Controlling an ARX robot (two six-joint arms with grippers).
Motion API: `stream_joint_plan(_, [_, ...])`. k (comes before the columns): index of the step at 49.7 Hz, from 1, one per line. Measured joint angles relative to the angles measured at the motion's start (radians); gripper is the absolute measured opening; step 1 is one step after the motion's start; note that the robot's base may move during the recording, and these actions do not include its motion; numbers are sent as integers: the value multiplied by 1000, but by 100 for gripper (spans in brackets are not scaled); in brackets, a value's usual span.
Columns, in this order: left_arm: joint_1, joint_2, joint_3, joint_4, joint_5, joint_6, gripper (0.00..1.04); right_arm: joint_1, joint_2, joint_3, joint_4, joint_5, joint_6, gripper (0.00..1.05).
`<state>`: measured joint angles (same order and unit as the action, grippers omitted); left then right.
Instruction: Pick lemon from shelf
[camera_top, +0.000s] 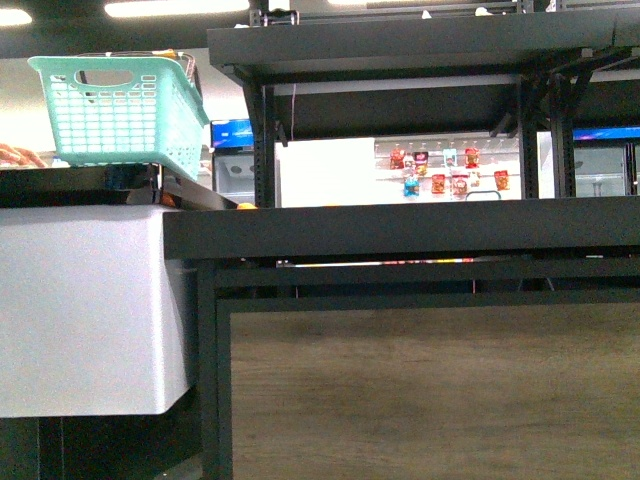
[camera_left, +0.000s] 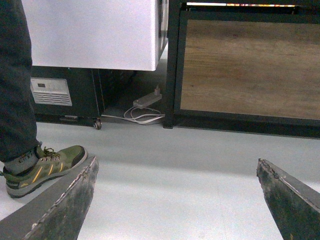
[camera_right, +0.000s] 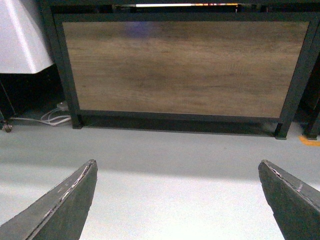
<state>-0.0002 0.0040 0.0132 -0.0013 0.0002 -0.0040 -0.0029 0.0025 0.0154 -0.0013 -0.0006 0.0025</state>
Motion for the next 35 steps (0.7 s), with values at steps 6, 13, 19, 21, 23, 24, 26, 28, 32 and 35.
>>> stream_joint_plan(6, [0,0,0,0,0,0,97,0,0,0,0,0,0,97])
stream_joint_plan(13, [0,0,0,0,0,0,97,0,0,0,0,0,0,97])
stream_joint_plan(19, [0,0,0,0,0,0,97,0,0,0,0,0,0,97])
stream_joint_plan(21, [0,0,0,0,0,0,97,0,0,0,0,0,0,97])
stream_joint_plan(23, [0,0,0,0,0,0,97,0,0,0,0,0,0,97])
stream_joint_plan(24, [0,0,0,0,0,0,97,0,0,0,0,0,0,97])
stream_joint_plan(26, [0,0,0,0,0,0,97,0,0,0,0,0,0,97])
stream_joint_plan(28, [0,0,0,0,0,0,97,0,0,0,0,0,0,97])
stream_joint_plan(32, [0,0,0,0,0,0,97,0,0,0,0,0,0,97])
stream_joint_plan(35, [0,0,0,0,0,0,97,0,0,0,0,0,0,97])
